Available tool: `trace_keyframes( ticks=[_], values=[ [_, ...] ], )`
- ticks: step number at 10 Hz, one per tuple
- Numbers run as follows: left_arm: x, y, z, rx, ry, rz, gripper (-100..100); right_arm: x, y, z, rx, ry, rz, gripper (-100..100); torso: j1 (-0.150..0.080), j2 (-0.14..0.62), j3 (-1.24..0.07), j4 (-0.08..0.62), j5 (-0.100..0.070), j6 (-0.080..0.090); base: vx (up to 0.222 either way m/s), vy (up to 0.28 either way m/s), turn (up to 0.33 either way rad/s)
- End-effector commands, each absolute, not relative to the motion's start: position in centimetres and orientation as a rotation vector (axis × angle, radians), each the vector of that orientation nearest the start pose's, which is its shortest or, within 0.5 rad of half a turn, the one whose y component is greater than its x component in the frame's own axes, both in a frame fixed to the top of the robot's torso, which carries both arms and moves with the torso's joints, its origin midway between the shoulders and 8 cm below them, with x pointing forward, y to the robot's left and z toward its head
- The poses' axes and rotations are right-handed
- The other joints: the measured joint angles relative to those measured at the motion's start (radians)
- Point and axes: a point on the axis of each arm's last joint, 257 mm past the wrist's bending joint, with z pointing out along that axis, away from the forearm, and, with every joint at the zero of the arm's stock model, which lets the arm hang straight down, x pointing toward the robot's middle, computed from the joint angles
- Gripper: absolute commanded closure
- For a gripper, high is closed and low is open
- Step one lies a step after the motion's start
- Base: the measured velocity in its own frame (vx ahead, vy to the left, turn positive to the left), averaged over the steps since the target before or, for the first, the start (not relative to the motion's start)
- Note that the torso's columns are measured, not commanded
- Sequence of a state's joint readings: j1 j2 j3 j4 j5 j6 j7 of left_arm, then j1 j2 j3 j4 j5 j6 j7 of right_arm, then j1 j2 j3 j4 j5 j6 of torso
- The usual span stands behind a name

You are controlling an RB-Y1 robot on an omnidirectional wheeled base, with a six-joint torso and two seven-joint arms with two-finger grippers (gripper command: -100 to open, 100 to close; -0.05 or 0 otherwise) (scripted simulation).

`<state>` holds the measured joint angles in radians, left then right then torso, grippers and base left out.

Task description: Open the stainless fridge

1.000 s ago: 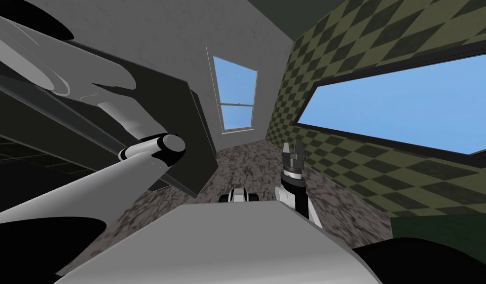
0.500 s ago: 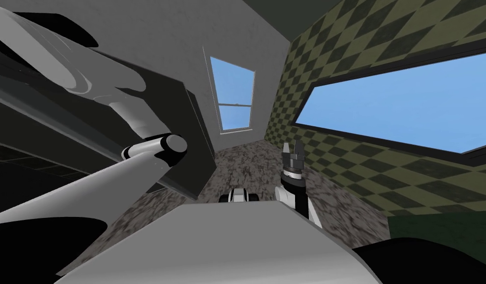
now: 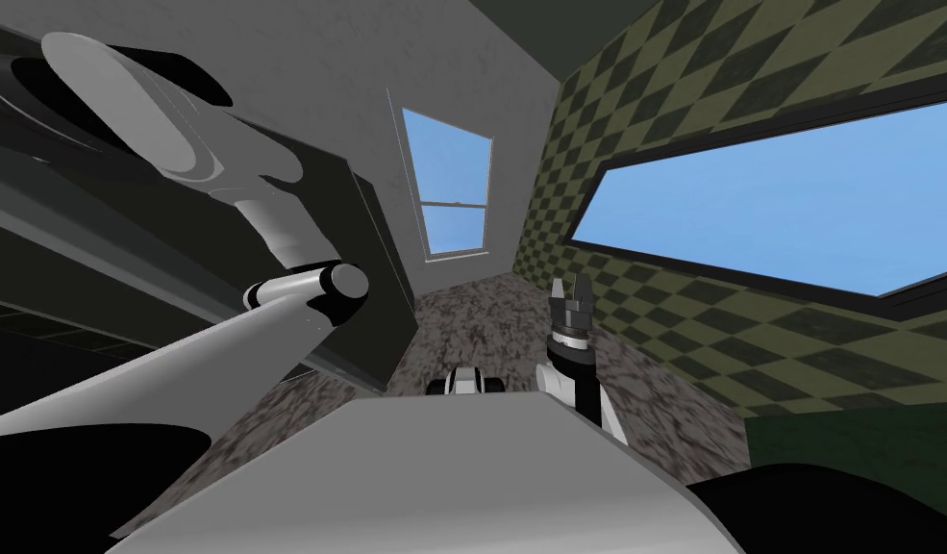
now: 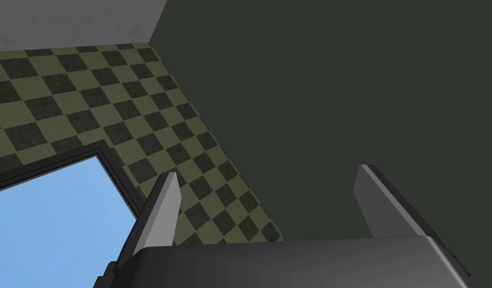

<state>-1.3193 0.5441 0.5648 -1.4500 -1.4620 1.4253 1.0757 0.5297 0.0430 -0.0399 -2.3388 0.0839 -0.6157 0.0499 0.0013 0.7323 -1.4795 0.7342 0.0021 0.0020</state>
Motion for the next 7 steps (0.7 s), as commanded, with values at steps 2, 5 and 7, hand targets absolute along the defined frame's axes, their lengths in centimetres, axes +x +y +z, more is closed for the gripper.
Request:
trace_keyframes(
  ticks=[2,5,7],
  values=[
    [30.0,61.0,29.7,-1.433,-0.801,-0.470,-100,30.8,-28.0,6.1,0.491,0.541,1.180,0,0.001,0.001,0.001,0.001,0.000,0.000,0.023,-0.044,-0.028],
    [28.7,60.7,32.1,-1.428,-0.804,-0.466,-100,30.8,-28.0,6.1,0.491,0.541,1.180,0,0.005,0.006,0.003,0.004,0.000,-0.003,0.027,0.019,-0.020],
    [27.6,60.5,33.7,-1.425,-0.808,-0.463,-100,30.8,-28.0,6.1,0.491,0.541,1.180,0,0.000,0.005,0.003,0.004,-0.002,-0.002,0.049,0.018,-0.018]
  ],
)
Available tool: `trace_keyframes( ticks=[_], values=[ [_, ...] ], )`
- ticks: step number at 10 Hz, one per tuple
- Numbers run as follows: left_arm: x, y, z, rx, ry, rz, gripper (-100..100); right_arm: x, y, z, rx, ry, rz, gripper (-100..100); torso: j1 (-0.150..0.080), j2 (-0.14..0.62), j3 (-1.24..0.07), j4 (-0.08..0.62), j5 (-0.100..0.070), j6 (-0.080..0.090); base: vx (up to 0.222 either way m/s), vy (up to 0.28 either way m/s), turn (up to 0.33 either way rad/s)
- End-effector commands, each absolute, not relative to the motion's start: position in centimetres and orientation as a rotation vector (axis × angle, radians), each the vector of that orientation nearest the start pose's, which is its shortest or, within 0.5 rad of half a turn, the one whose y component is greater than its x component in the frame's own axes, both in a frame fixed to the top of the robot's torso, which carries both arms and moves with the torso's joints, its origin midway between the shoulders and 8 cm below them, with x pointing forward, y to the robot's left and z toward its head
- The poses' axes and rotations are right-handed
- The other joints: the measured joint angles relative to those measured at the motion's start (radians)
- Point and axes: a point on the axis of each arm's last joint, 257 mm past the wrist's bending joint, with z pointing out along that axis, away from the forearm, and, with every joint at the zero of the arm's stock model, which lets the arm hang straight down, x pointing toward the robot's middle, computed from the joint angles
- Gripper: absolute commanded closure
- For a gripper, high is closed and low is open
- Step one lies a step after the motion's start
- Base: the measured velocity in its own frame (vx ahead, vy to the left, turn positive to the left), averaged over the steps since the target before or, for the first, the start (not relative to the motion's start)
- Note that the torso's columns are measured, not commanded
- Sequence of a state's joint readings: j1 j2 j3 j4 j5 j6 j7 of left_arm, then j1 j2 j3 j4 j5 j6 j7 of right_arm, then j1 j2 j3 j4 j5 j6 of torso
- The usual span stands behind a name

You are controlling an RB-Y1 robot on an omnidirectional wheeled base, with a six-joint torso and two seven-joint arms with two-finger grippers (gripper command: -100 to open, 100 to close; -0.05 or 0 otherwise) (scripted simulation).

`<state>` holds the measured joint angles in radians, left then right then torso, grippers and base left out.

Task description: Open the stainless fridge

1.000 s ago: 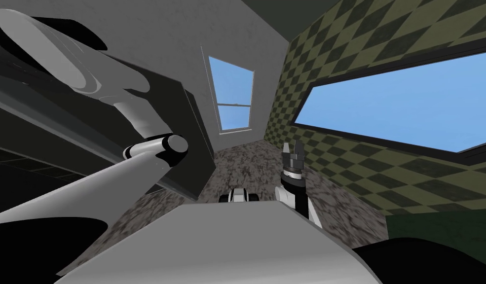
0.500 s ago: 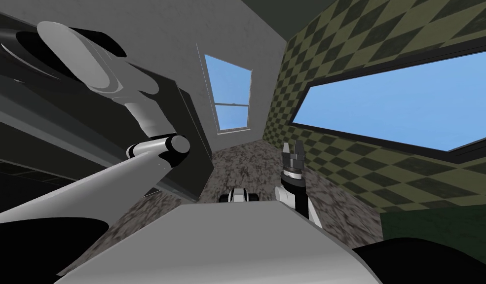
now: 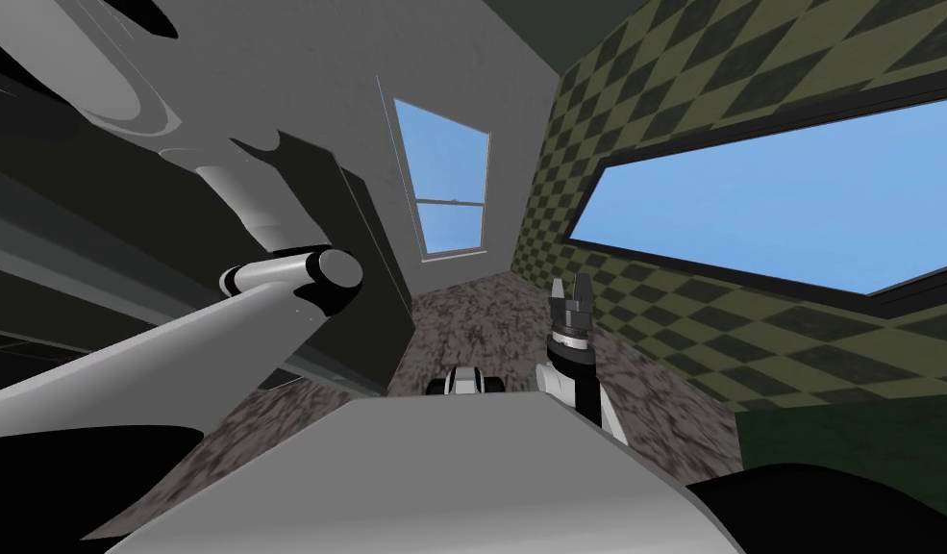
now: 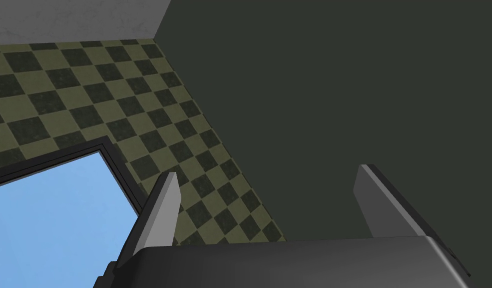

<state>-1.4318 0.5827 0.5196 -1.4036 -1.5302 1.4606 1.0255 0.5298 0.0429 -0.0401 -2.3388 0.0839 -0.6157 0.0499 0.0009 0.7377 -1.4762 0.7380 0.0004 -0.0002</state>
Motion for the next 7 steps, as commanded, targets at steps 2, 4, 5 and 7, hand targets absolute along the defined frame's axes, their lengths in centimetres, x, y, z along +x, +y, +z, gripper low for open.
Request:
trace_keyframes(
  ticks=[2,4,5,7],
  values=[
    [27.96,60.64,33.46,-1.426,-0.807,-0.463,0,30.79,-27.96,6.07,0.491,0.541,1.180,0,-0.002,0.001,0.001,0.000,-0.001,0.000,0.011,0.004,0.000],
    [27.97,60.64,33.44,-1.426,-0.807,-0.463,0,30.79,-27.96,6.07,0.491,0.541,1.180,0,-0.001,0.002,0.001,0.000,-0.001,0.000,0.000,0.000,0.000],
    [27.97,60.64,33.44,-1.426,-0.807,-0.463,0,30.79,-27.96,6.07,0.491,0.541,1.180,0,-0.001,0.001,0.001,0.000,0.000,0.000,0.000,0.000,0.000],
    [27.97,60.64,33.45,-1.426,-0.807,-0.463,0,30.79,-27.96,6.07,0.491,0.541,1.180,0,-0.001,0.000,0.000,0.000,0.000,0.000,0.000,0.000,0.000]
  ],
)
